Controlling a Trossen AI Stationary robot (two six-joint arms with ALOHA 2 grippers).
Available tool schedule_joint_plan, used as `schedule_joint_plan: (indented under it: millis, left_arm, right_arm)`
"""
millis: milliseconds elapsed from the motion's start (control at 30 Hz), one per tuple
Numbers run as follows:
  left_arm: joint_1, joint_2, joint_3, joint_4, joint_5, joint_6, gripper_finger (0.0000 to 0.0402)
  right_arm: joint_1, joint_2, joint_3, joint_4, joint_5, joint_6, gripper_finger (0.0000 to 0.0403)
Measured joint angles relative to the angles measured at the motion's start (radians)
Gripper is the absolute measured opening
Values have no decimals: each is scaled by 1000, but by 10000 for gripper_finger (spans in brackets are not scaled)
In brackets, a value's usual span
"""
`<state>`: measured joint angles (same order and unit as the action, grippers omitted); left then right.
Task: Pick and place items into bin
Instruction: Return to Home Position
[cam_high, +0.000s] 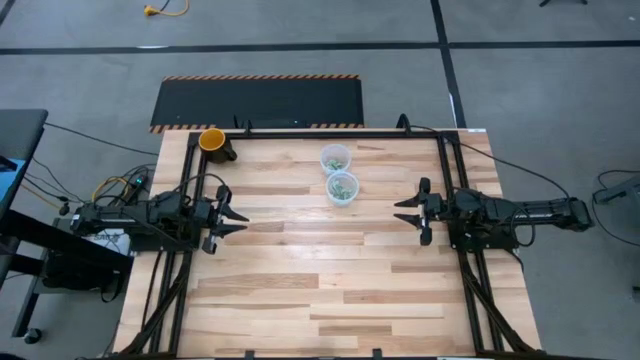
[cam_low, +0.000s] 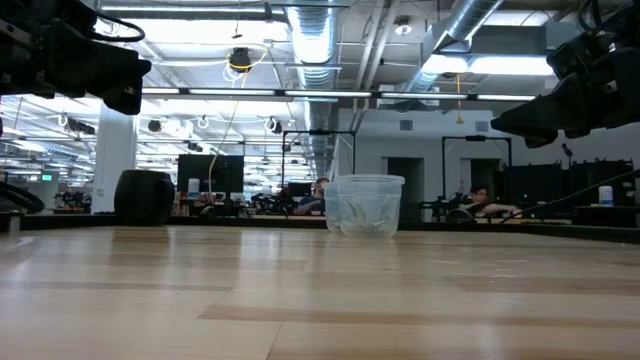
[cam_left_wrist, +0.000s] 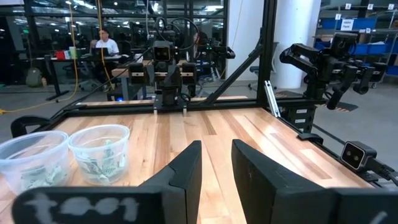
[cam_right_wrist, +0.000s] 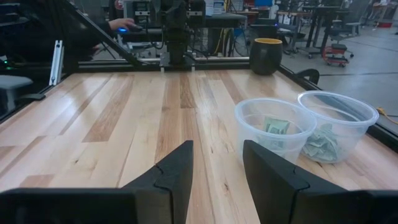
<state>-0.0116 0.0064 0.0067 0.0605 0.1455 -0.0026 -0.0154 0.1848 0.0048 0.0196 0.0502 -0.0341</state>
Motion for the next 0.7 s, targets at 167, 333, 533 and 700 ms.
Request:
schedule_joint_plan:
  millis: [167, 333, 533, 700]
  left_arm:
    - [0, 0, 0, 0, 0, 11, 77]
    - [0, 0, 0, 0, 0, 2, 77]
    - [0, 0, 0, 0, 0, 3, 77]
    - [0, 0, 0, 0, 0, 11, 77]
  right_arm:
    - [0, 0, 0, 0, 0, 0, 134]
    - [0, 0, 0, 0, 0, 0, 133]
    - [0, 0, 0, 0, 0, 0, 134]
    - [0, 0, 0, 0, 0, 0, 133]
